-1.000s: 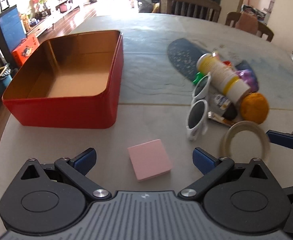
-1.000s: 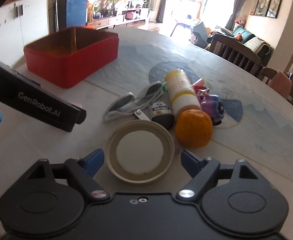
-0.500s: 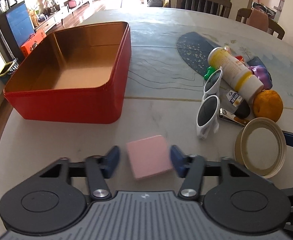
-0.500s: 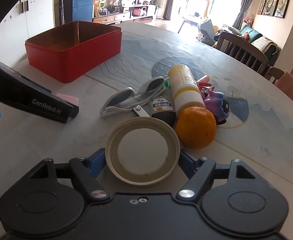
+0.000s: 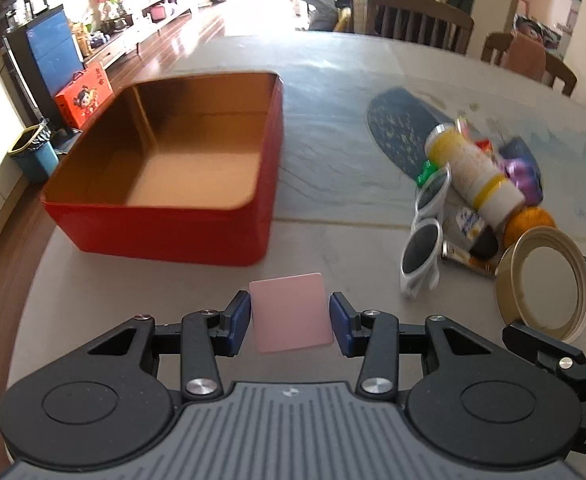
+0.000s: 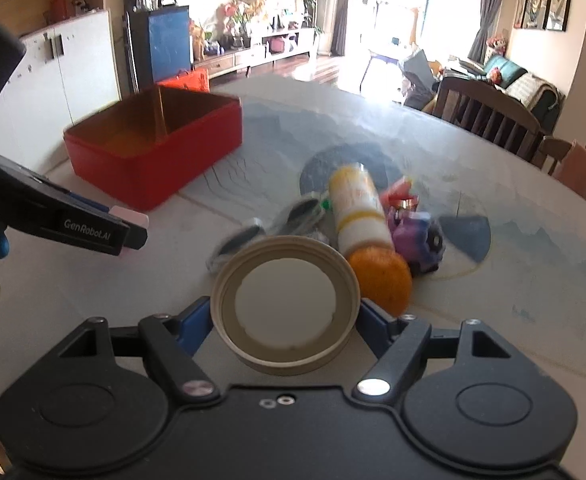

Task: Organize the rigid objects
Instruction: 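Carry the pink pad with the left gripper while the right gripper carries the tape roll to the red tin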

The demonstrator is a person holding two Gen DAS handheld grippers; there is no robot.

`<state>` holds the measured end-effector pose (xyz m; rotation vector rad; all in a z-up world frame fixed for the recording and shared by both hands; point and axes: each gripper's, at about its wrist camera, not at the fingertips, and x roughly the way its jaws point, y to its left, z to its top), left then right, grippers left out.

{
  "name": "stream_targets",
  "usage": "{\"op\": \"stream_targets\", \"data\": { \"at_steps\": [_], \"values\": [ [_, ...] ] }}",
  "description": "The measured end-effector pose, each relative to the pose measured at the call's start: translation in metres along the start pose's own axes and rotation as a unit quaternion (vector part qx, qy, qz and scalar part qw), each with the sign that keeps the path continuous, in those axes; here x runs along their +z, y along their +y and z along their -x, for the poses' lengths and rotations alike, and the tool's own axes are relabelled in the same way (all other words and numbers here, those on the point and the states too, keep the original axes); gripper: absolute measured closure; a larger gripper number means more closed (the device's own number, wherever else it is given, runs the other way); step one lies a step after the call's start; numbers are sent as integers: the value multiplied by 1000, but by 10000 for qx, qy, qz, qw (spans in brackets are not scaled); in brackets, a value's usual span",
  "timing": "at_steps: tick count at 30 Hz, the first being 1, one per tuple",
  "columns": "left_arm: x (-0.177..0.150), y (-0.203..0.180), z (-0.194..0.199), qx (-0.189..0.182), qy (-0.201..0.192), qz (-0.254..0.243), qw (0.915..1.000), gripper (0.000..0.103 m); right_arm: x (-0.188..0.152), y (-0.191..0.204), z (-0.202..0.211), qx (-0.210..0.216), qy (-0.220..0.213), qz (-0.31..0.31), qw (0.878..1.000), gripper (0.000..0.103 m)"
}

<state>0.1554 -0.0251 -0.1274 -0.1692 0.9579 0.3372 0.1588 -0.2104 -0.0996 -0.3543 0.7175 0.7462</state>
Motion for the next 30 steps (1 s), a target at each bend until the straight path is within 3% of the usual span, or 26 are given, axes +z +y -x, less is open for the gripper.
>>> {"op": "stream_targets", "data": {
  "at_steps": [16,30],
  "values": [
    [49,51,44,149,-577,585,9965,60,86,1,-3,692,-413,-76,9967,27],
    [112,118,-9,-34,-568,187,9982,60,144,71,-54,877,-85,173,9960,27]
  ]
}}
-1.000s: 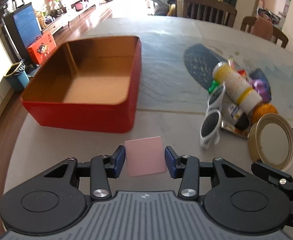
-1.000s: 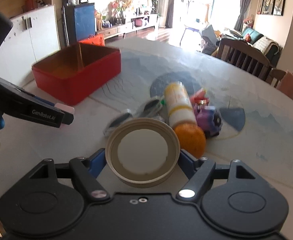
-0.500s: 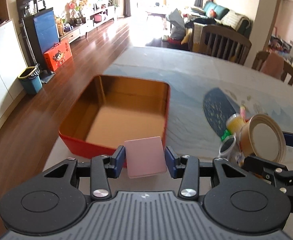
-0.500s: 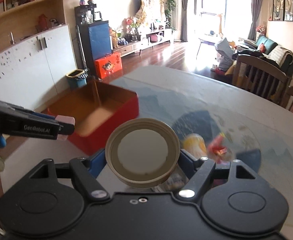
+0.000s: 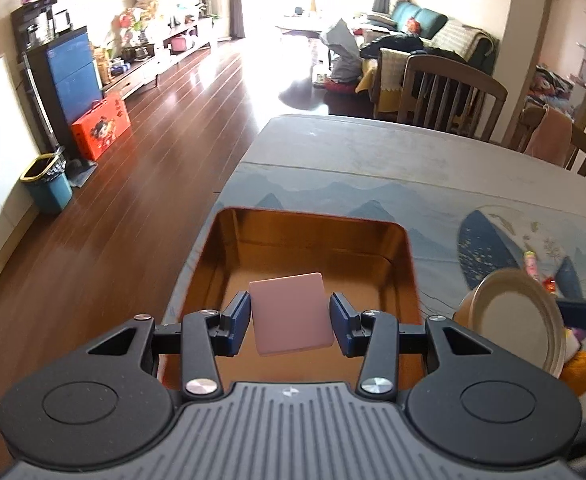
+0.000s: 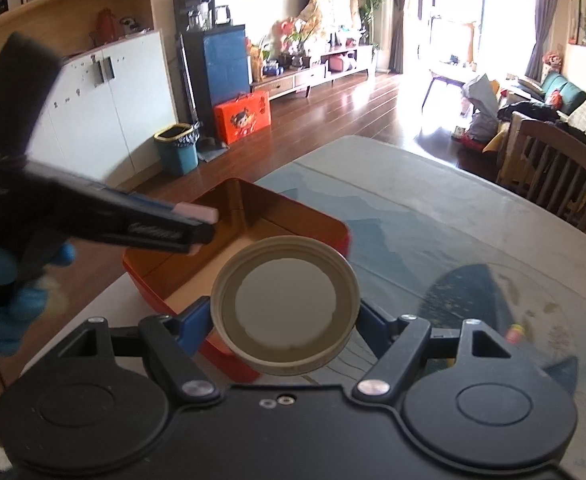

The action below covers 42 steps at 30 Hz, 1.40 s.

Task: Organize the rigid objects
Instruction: 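Carry the pink pad with the left gripper while the right gripper carries the tape roll to the red tin, then release the pink pad into the red tin with the left gripper while the right releases the tape roll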

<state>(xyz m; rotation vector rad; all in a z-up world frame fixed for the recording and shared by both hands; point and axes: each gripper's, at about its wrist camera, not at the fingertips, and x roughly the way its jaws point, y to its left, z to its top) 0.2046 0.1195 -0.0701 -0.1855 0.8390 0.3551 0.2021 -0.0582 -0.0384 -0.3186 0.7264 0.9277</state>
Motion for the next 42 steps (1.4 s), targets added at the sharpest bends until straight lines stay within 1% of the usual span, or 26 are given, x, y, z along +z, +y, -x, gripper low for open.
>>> {"op": "stream_targets", "data": {
  "at_steps": [6,8,12,18,21,25,29,35,40,42],
  "values": [
    [25,19,-40,-200,179,-305,9992,60,20,19,-43,-35,279,-106,9995,27],
    [32,23,-54,-317,276,-400,9983,60,23,22,-56,-69,381,-144,9991,27],
    [41,27,-78,-416,453,-648,9960,60,26,24,-83,-132,652,-177,9976,27],
    [45,26,-103,-647,661,-1011,9906,60,29,32,-119,-25,1056,-186,9942,27],
    [44,25,-111,-686,755,-1117,9885,60,28,37,-133,95,1219,-283,9921,27],
    [43,25,-122,-741,859,-1154,9868,60,22,35,-149,90,1395,-380,9895,27],
    [45,25,-129,-779,915,-1187,9856,60,18,36,-156,107,1480,-356,9883,27],
    [43,20,-133,-794,933,-1366,9830,60,10,32,-152,1,1434,-339,9891,27],
    [43,15,-135,-749,977,-1525,9806,60,3,29,-144,38,1439,-430,9886,26],
    [43,16,-135,-802,999,-1489,9805,59,-2,29,-136,30,1383,-379,9897,19]
  ]
}}
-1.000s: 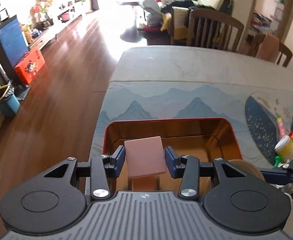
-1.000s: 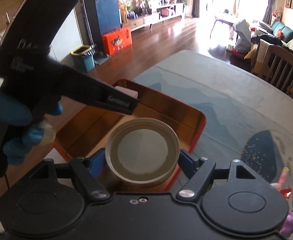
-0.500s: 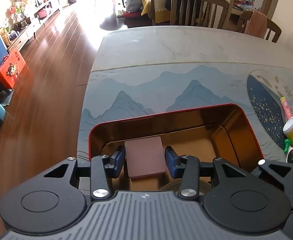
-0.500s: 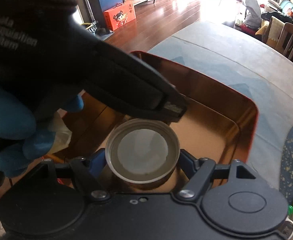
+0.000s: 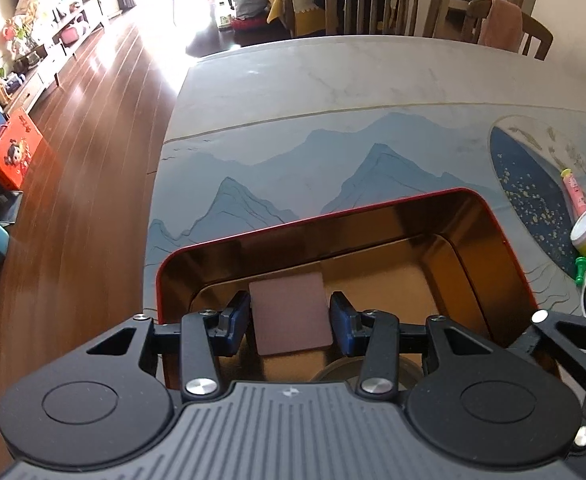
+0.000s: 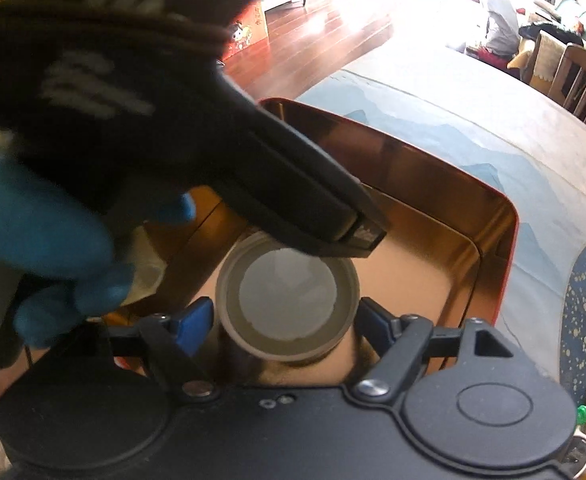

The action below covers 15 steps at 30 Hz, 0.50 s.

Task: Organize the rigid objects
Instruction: 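Release the pink pad into the red tin with the left gripper while the right releases the tape roll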

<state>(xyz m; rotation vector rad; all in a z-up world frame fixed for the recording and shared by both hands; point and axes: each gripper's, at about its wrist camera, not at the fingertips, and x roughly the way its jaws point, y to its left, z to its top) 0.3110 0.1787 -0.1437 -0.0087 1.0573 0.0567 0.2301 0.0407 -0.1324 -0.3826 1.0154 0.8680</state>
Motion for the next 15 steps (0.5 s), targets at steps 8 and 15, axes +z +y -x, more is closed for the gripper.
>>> {"op": "stream_targets", "data": {
  "at_steps": [8,15],
  "values": [
    [-3,5,17,-76,-185,214,9996,37,-19,-8,23,-48,-215,-191,9996,17],
    [-6,3,46,-187,-455,322,9983,36,-36,-13,54,-79,-546,-349,9979,16]
  ]
}}
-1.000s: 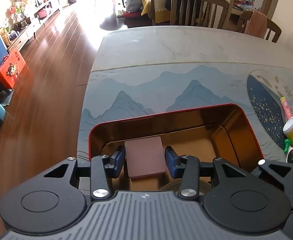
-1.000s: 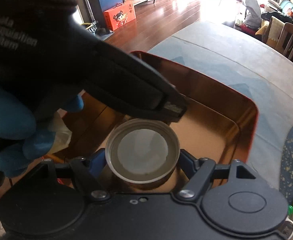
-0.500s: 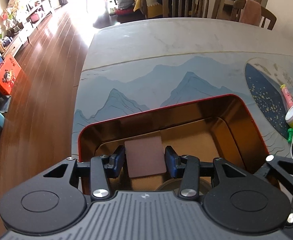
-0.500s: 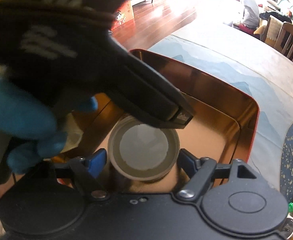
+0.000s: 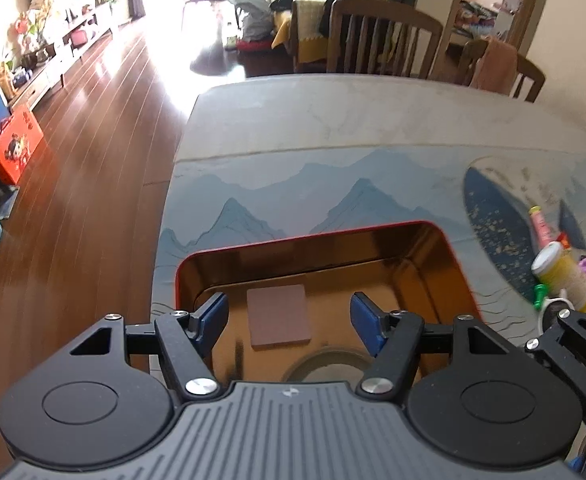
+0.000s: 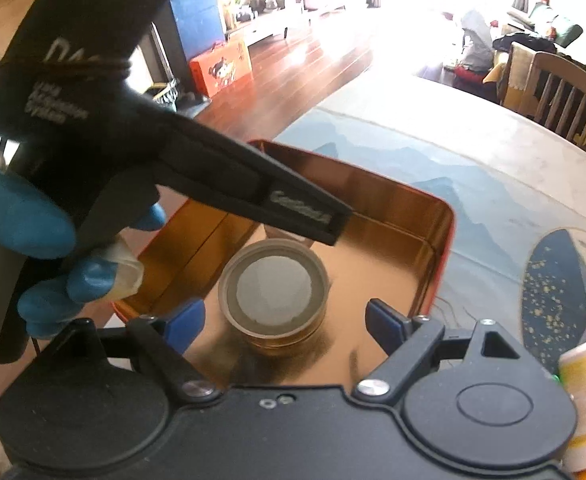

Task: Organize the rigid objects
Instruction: 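Release the pink pad into the red tin with the left gripper while the right releases the tape roll, then grasp the white sunglasses with the left gripper while the right gripper grasps the orange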

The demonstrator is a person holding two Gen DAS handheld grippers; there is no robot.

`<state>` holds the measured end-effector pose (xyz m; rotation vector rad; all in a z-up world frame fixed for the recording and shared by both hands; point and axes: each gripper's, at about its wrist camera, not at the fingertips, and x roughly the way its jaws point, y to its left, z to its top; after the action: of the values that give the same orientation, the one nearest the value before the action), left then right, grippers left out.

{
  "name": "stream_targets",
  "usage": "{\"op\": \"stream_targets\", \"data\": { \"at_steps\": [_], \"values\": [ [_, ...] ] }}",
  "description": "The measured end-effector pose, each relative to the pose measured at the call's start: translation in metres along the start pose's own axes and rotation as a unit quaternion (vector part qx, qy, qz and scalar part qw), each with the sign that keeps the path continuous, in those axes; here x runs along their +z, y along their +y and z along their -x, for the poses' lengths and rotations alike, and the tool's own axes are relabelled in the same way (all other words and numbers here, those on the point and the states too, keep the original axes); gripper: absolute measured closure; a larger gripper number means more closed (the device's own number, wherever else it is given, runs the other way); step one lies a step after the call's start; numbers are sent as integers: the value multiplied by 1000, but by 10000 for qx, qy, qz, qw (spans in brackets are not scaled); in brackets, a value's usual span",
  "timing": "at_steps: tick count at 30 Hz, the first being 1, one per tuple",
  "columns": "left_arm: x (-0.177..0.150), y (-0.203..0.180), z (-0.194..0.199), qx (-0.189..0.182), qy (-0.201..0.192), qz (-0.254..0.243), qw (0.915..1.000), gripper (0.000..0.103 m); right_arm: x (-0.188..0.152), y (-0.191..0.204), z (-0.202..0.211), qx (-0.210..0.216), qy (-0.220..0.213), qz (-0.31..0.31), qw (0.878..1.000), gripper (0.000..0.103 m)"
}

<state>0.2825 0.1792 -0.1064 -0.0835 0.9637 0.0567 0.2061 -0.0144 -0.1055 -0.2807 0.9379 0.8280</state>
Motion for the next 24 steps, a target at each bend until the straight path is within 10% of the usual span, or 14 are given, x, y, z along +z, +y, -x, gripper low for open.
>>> {"op": "stream_targets", "data": {
  "at_steps": [24],
  "values": [
    [-26,-44,88,78,-882,485,9949,21,-15,-44,103,-689,-1165,-887,9868,0]
  ]
}}
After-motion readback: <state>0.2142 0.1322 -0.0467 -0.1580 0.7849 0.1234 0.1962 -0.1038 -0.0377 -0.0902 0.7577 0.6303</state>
